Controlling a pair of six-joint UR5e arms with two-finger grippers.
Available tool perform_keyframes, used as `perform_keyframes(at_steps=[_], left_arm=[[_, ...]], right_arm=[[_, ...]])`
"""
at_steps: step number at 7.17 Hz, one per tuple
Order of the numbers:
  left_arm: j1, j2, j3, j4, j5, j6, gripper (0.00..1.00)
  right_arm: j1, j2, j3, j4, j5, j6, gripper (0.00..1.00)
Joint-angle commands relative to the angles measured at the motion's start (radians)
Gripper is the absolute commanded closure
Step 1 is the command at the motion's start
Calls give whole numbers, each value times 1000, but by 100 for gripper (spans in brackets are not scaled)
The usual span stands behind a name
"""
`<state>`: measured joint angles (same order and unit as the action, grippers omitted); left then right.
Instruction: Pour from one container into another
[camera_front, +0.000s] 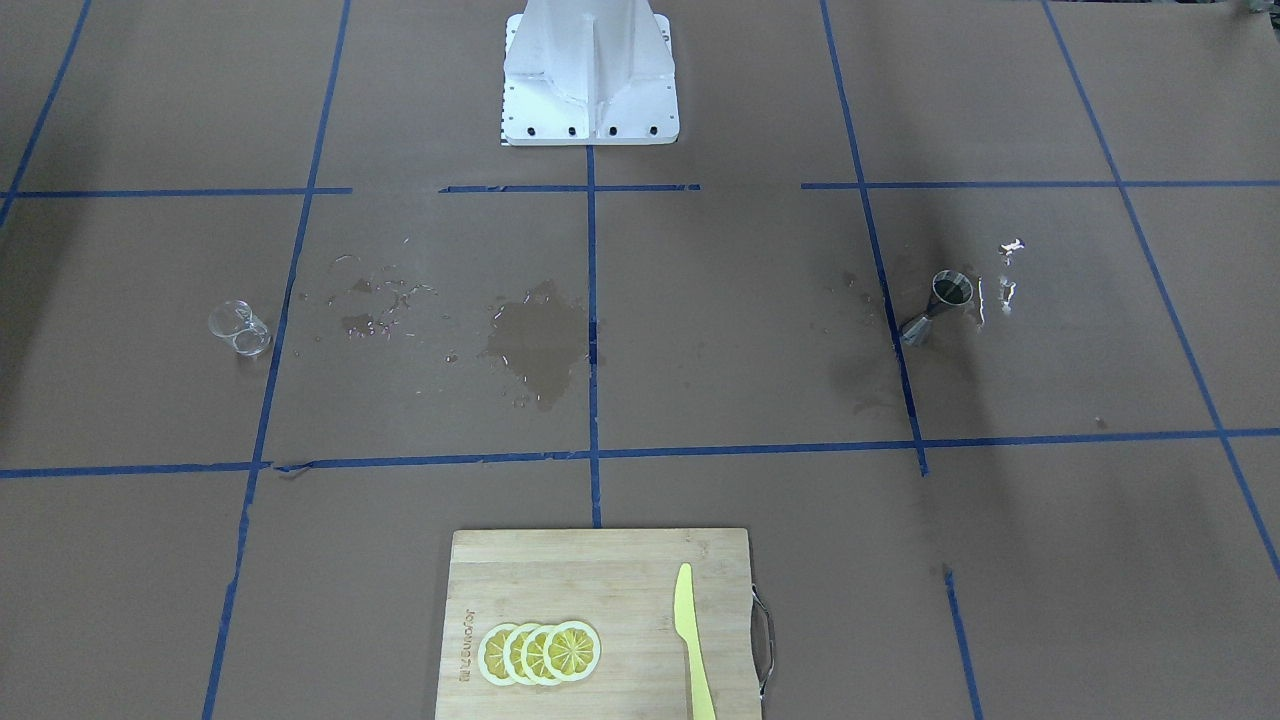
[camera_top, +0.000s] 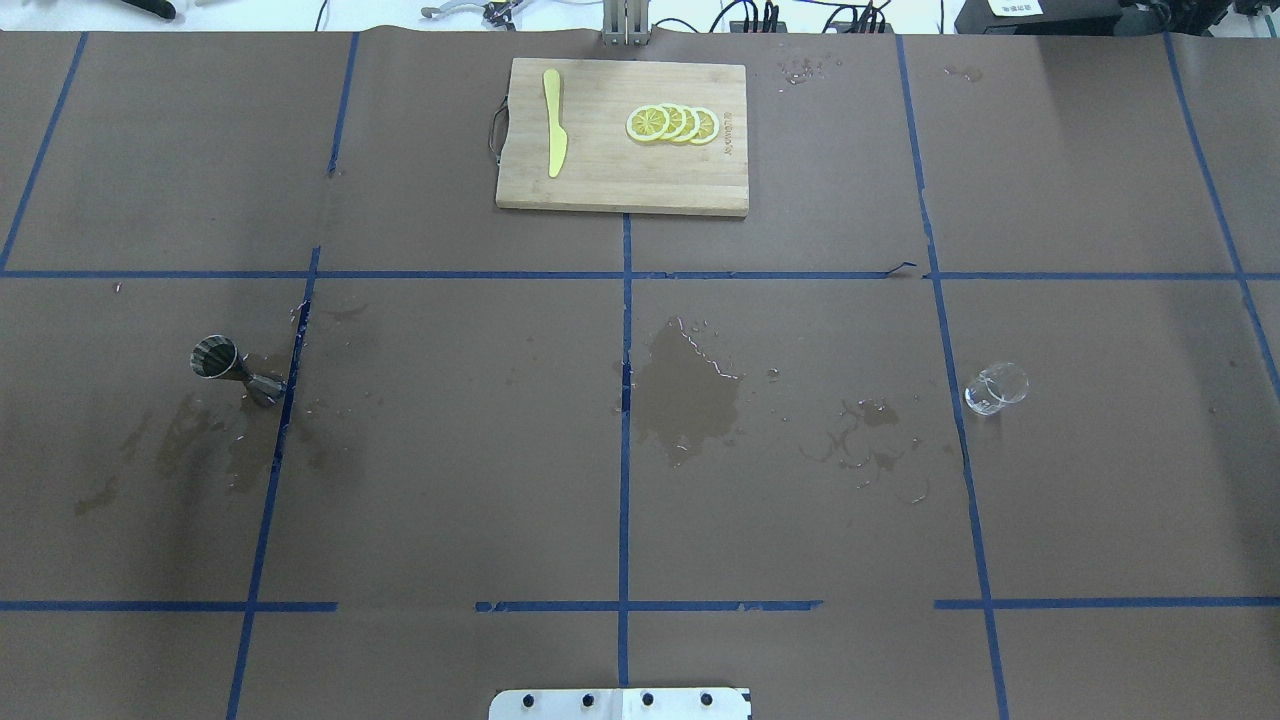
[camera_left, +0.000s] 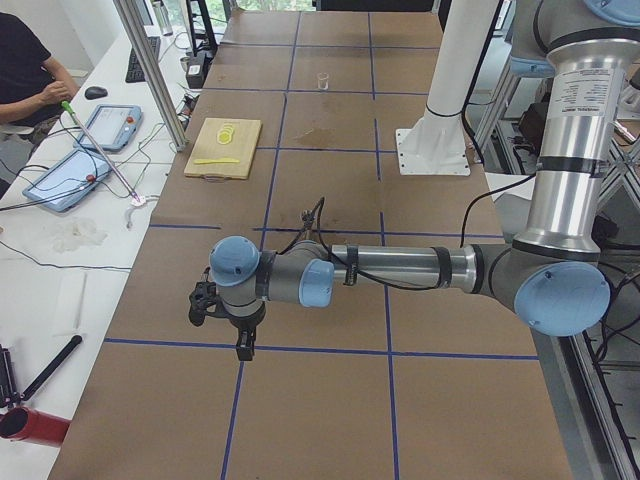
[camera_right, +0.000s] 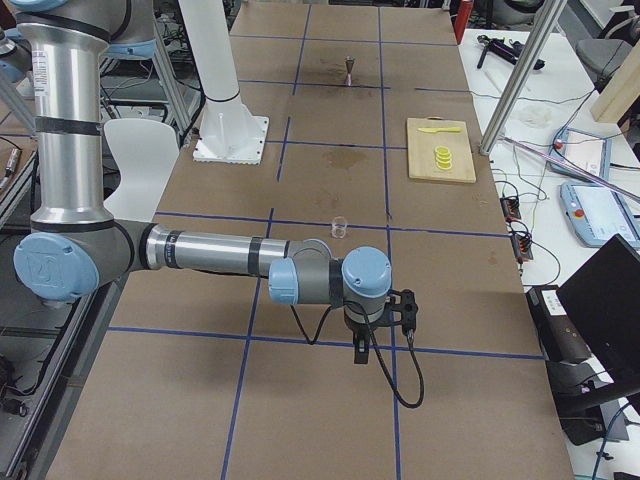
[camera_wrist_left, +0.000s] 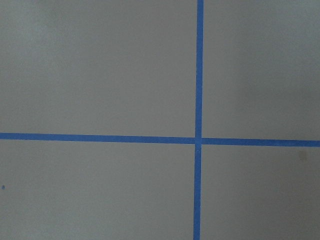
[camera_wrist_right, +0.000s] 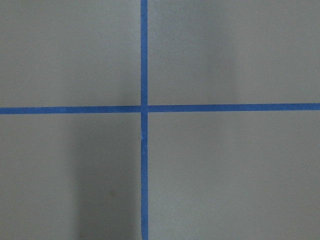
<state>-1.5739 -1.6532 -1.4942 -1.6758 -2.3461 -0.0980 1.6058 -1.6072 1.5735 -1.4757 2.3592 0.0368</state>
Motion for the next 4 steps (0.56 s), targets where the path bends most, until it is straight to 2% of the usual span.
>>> perform_keyframes(at_steps=[1, 4], left_arm=[[0, -2, -1, -1, -2, -12, 0], [2, 0, -14, 4, 4, -6, 0]], right_arm=[[0, 4, 2, 0, 0, 0, 0], [0, 6, 3, 0, 0, 0, 0]])
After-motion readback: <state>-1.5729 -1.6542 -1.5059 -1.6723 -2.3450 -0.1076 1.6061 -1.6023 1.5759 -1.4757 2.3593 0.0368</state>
